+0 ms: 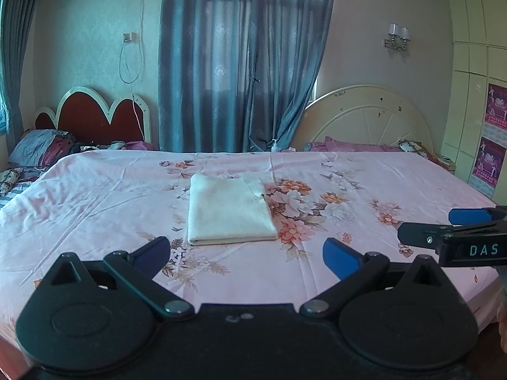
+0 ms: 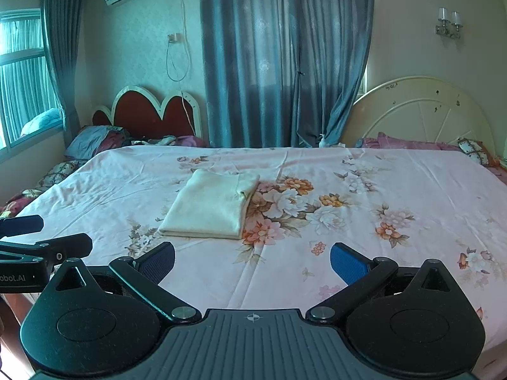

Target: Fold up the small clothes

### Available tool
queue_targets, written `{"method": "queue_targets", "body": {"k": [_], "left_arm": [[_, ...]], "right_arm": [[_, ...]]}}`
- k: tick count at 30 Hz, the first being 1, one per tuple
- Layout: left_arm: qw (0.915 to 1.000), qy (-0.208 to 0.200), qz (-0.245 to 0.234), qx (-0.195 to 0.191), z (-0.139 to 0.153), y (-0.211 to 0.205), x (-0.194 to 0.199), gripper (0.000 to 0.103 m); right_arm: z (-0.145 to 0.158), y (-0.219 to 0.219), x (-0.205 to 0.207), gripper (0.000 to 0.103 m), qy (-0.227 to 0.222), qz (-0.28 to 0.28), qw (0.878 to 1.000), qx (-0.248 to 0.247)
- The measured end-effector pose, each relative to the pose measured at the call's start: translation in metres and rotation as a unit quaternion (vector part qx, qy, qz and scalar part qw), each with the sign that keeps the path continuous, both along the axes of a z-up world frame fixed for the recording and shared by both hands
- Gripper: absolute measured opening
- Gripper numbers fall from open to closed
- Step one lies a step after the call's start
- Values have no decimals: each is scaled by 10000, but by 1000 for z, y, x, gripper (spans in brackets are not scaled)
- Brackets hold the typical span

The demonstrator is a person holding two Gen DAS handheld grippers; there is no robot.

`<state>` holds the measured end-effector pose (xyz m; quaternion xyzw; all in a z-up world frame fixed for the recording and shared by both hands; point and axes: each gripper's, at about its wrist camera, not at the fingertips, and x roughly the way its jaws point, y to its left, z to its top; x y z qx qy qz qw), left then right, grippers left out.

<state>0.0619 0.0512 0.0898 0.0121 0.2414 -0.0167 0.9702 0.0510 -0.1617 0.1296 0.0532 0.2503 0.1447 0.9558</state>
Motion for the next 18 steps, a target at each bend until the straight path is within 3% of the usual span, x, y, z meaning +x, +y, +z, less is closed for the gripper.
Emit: {"method": "queue_targets", "body": {"k": [18], "left_arm": [[10000, -27, -33, -4, 0, 1, 3, 102]], "right_arm": [[-2, -1, 2, 103, 8, -6, 10000, 10]]}}
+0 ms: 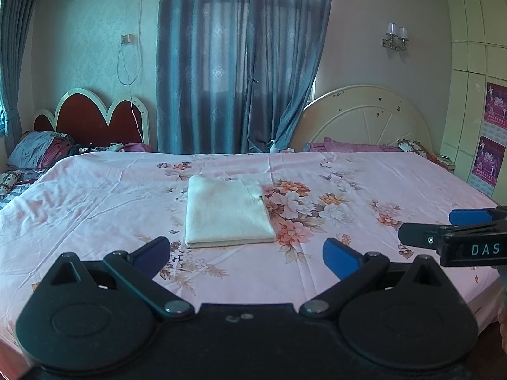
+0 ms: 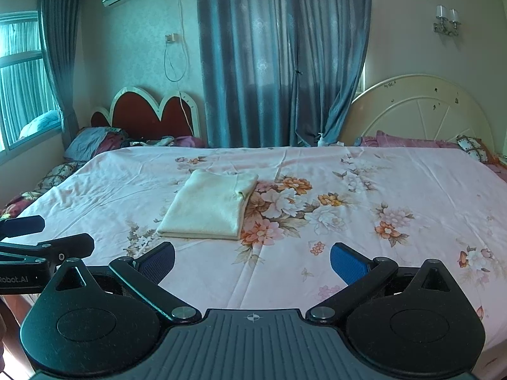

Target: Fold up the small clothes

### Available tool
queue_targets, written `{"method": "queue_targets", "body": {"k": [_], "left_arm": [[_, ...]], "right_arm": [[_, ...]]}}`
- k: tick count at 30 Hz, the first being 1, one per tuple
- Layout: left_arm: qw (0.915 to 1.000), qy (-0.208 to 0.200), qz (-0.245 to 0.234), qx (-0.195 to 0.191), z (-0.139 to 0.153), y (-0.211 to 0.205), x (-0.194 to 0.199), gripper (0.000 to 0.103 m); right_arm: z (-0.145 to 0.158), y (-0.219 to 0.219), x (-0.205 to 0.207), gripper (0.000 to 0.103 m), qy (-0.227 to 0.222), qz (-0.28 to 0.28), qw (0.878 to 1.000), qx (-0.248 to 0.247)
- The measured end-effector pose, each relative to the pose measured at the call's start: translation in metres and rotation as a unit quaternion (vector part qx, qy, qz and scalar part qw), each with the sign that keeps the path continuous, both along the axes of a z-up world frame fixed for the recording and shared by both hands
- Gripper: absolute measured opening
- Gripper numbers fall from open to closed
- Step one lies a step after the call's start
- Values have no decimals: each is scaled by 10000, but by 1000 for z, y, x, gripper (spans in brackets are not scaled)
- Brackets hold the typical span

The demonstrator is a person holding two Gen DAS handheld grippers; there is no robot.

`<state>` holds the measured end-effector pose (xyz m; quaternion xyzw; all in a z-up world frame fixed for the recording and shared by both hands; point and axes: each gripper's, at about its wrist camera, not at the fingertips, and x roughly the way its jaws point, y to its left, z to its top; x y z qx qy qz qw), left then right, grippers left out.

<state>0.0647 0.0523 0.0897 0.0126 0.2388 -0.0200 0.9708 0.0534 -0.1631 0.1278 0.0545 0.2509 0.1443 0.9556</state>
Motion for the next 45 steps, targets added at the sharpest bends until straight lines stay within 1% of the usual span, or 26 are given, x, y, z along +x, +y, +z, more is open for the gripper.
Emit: {"method": "queue_targets", "body": {"k": [9, 45], "left_arm": [[10000, -1, -30, 1, -2, -1, 2, 102], [9999, -23, -24, 120, -2, -1, 5, 101]], "right_arm": [[-1, 4, 1, 103, 22, -83, 10000, 1], [0, -3, 5, 103, 3, -20, 10000, 65]]}}
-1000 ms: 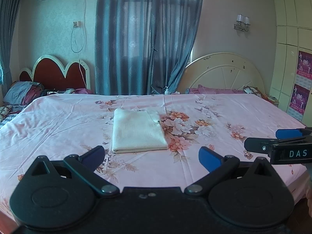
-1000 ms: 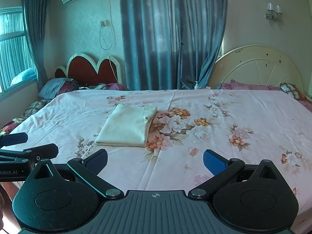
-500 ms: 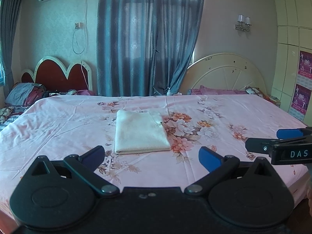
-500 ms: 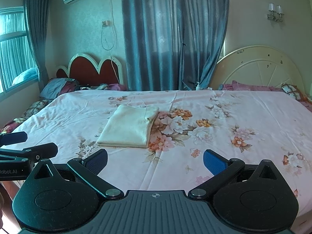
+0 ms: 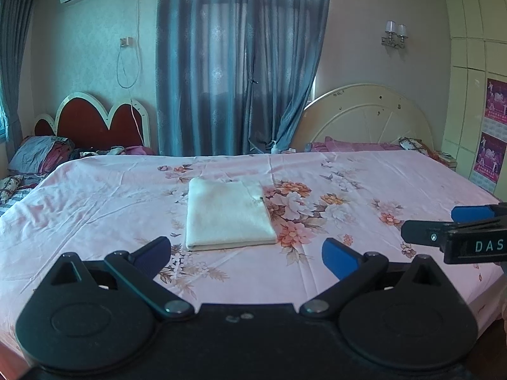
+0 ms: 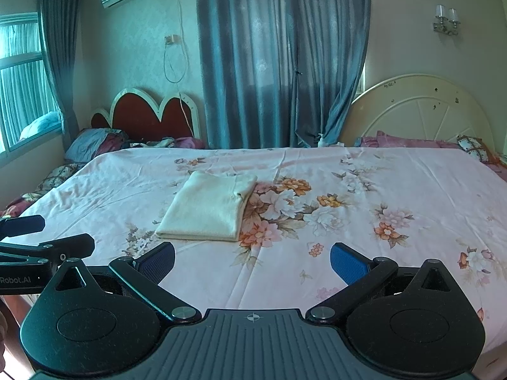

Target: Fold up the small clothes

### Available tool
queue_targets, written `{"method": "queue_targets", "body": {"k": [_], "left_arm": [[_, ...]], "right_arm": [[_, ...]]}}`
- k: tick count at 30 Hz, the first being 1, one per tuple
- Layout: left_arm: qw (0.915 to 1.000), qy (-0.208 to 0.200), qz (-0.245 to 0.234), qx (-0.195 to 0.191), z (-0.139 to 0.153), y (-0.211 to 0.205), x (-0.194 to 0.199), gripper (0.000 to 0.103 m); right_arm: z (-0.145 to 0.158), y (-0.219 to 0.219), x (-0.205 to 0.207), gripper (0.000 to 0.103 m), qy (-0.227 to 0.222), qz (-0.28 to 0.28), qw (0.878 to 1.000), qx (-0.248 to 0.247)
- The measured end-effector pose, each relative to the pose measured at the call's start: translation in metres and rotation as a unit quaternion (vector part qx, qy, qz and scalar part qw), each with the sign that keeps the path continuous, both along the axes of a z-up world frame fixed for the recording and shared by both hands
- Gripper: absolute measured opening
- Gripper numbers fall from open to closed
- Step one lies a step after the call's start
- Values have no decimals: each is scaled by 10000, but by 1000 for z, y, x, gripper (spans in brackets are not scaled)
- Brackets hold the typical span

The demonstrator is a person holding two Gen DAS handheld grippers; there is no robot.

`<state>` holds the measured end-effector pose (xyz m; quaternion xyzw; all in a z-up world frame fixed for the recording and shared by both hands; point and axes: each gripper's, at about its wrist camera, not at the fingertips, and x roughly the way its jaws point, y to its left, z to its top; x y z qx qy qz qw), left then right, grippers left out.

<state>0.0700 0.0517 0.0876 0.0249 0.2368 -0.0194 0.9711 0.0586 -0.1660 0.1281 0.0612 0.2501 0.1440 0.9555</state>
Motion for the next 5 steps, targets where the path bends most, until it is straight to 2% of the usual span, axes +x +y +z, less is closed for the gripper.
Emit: {"method": "queue_targets", "body": {"k": [5], "left_arm": [[10000, 60, -12, 59, -1, -4, -1, 101]], "right_arm": [[-1, -1, 0, 103, 9, 27, 10000, 9]]}}
